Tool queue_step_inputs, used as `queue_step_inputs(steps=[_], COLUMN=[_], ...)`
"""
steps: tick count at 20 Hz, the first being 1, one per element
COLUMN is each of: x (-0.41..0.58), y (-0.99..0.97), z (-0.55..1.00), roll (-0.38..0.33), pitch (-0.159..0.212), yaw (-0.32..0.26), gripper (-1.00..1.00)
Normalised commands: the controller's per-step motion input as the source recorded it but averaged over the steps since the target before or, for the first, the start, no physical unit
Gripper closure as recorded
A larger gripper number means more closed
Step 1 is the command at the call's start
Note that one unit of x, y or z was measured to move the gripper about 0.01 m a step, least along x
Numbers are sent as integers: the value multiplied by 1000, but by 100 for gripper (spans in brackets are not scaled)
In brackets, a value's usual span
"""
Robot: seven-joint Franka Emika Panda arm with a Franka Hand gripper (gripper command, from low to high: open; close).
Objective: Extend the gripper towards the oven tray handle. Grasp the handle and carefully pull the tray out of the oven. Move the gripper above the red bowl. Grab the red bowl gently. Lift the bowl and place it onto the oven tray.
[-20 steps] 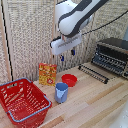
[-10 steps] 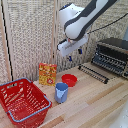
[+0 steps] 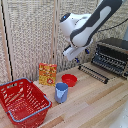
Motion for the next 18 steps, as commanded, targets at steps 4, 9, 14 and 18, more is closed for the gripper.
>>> queue_step_inputs(steps=[4,9,14,18], x=[109,150,1,0], y=[-416,-563,-811,-895], z=[-179,-158,0,20], roll=[-286,-226,-204,-179], pitch=[0,4,0,0], yaw=[84,92,15,0], gripper=[-100,-100,-100,-100])
